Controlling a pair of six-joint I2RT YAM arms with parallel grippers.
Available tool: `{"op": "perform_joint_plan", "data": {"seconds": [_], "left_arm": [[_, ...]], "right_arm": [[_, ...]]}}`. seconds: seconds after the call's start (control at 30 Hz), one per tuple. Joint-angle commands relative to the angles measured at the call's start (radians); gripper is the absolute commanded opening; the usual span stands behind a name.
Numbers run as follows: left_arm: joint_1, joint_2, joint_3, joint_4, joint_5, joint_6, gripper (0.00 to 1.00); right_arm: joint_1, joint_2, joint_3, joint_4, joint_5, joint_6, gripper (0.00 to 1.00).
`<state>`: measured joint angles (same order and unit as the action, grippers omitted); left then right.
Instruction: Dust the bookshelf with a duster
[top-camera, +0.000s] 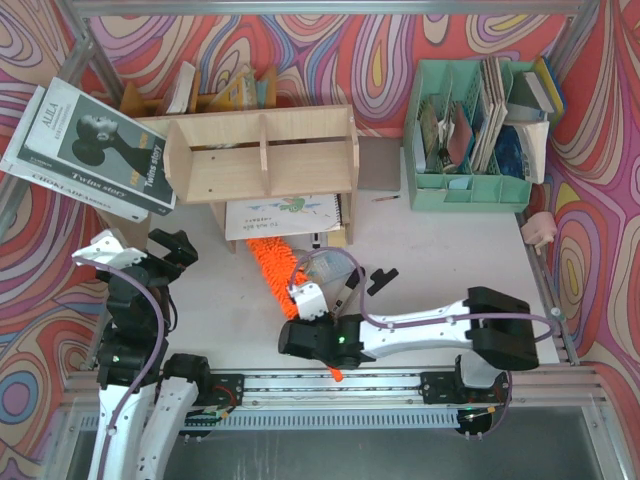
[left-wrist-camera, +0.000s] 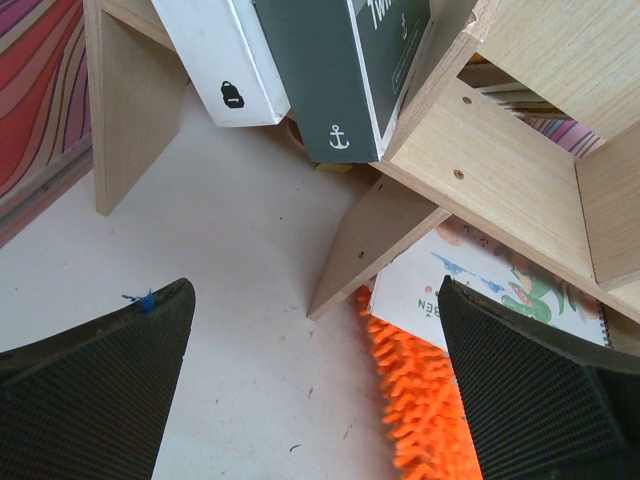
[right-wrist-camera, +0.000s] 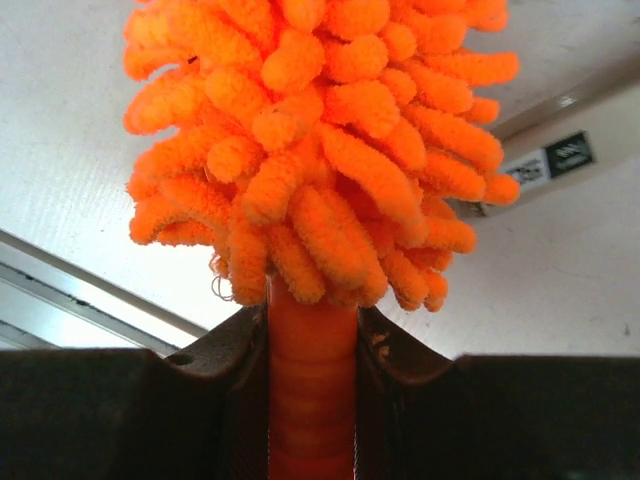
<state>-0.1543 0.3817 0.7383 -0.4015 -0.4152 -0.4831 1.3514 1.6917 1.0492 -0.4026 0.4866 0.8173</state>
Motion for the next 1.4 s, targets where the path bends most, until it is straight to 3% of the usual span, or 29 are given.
{"op": "perform_joint_plan", "data": {"seconds": [0.0,0.23,0.47,0.77,1.0,1.13,1.37], "left_arm": [[0.009,0.003,0.004,0.012,0.006,-0.007,0.99],[0.009,0.004,0.003,0.012,0.009,-0.009,0.98],[0.009,0.006,0.004,0.012,0.010,-0.009,0.98],[0.009,0.002,0.004,0.009,0.004,-0.007,0.98],[0.009,-0.001,0.004,0.009,0.005,-0.008,0.98],[0.009,0.000,0.004,0.010,0.006,-0.009,0.99],[0.009,0.000,0.004,0.010,0.007,-0.008,0.98]], "right_arm": [[0.012,-0.126,-0.031,-0.102,0.169,0.167,0.00],[0.012,-0.207,-0.110,-0.302,0.224,0.460,0.00],[0.011,-0.157,-0.101,-0.355,0.187,0.501,0.00],[-0.026,-0.085,-0.077,-0.268,0.108,0.374,0.00],[-0.026,-0.189,-0.094,-0.276,0.184,0.386,0.00],[-0.026,-0.239,-0.110,-0.211,0.184,0.300,0.00],[-0.023,-0.160,-0.115,-0.053,0.070,0.126,0.00]]}}
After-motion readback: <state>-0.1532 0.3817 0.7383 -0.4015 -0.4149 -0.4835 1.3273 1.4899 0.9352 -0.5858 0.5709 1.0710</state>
